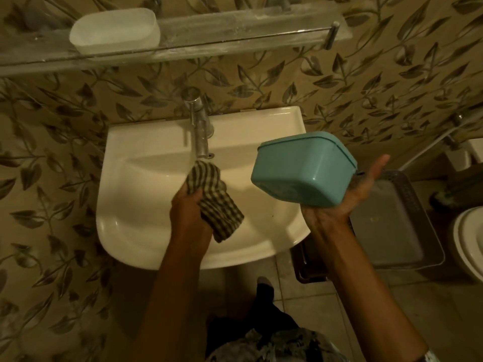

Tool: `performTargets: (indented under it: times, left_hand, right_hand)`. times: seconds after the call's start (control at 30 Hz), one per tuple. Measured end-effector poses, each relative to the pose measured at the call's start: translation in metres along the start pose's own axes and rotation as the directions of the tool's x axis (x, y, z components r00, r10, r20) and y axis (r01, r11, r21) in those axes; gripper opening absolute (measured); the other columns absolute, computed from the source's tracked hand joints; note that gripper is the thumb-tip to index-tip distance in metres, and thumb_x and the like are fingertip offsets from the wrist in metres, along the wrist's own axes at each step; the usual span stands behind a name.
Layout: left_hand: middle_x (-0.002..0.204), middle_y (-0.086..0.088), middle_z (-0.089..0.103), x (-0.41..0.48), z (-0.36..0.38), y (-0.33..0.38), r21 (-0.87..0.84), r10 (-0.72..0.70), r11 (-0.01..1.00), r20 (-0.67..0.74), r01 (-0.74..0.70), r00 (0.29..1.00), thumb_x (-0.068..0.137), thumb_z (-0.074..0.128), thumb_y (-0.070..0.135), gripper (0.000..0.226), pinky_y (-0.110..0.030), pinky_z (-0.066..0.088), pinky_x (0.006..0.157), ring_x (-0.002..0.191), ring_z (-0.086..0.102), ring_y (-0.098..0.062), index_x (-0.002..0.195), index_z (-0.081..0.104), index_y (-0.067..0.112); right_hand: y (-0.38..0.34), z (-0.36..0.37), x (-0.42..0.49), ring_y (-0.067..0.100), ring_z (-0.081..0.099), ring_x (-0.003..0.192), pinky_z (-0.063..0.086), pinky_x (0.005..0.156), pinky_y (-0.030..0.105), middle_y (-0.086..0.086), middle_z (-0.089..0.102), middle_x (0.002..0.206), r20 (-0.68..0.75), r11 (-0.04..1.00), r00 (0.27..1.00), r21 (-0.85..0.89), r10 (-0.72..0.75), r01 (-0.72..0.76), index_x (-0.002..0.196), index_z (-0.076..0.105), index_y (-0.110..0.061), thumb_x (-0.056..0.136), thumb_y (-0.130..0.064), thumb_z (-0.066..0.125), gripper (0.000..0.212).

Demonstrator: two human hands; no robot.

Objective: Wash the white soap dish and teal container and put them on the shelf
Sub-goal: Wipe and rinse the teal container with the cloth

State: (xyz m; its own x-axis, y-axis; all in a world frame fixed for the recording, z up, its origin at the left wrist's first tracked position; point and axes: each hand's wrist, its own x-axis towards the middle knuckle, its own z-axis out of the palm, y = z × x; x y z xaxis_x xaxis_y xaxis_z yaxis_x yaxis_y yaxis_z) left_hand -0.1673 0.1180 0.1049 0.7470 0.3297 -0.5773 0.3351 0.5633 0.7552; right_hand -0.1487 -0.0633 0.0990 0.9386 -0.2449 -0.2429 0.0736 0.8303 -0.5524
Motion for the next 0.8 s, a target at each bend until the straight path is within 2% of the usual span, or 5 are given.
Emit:
performTargets:
  times: [0.1,0.23,0.5,0.63,0.8]
  left_hand:
    - [0.13,-0.02,0.057,-0.007,0.004,-0.019,-0.082,-0.157,0.984,0.029,0.159,0.987,0.094,0.033,-0.004,0.045,-0.05,0.042,0.104,0.117,0.056,-0.035,0.135,0.046,0.007]
    - [0.128,-0.017,0.059,-0.021,0.014,-0.022,-0.071,-0.179,0.98,0.095,0.186,0.979,0.095,0.038,0.0,0.042,-0.049,0.043,0.102,0.116,0.057,-0.033,0.135,0.047,0.009]
    - [0.131,-0.004,0.058,-0.027,0.012,0.004,0.248,0.314,0.905,0.163,-0.347,0.935,0.092,0.036,-0.004,0.052,-0.046,0.043,0.105,0.12,0.055,-0.021,0.121,0.057,0.032]
    - [0.136,0.0,0.054,-0.041,0.018,0.004,0.281,0.388,0.837,0.301,-0.47,0.871,0.088,0.037,-0.003,0.056,-0.043,0.04,0.109,0.125,0.051,-0.014,0.117,0.055,0.04]
    - [0.139,-0.005,0.046,-0.041,0.023,0.02,0.33,0.559,0.733,0.206,-0.595,0.803,0.088,0.034,-0.014,0.06,-0.023,0.048,0.098,0.119,0.051,-0.011,0.126,0.047,0.03]
  right_hand:
    - [0.008,0.0,-0.004,0.016,0.063,0.066,0.051,0.062,0.028,-0.001,0.066,0.067,0.129,0.999,0.991,-0.027,-0.031,0.034,0.08,0.063,-0.013,0.074,-0.073,0.052,0.061]
    - [0.017,-0.011,-0.006,0.015,0.07,0.079,0.059,0.067,0.027,0.002,0.074,0.084,0.193,0.977,0.981,-0.211,0.019,0.022,0.092,0.074,-0.017,0.07,-0.065,0.067,0.053]
    - [0.012,-0.033,0.004,0.017,0.063,0.088,0.051,0.071,0.026,-0.005,0.069,0.09,0.265,0.732,0.96,-0.637,-0.086,0.241,0.092,0.067,-0.021,0.092,0.005,0.035,0.042]
    - [0.021,-0.015,-0.005,0.022,0.057,0.076,0.046,0.067,0.03,0.007,0.059,0.078,-0.074,0.916,0.992,-0.395,-0.102,0.064,0.08,0.06,-0.012,0.098,-0.034,0.035,0.038]
    - [0.016,-0.001,0.001,0.017,0.058,0.059,0.044,0.059,0.029,0.001,0.057,0.059,-0.128,0.838,0.964,-0.529,-0.234,0.134,0.055,0.054,-0.023,0.082,-0.048,0.043,0.038]
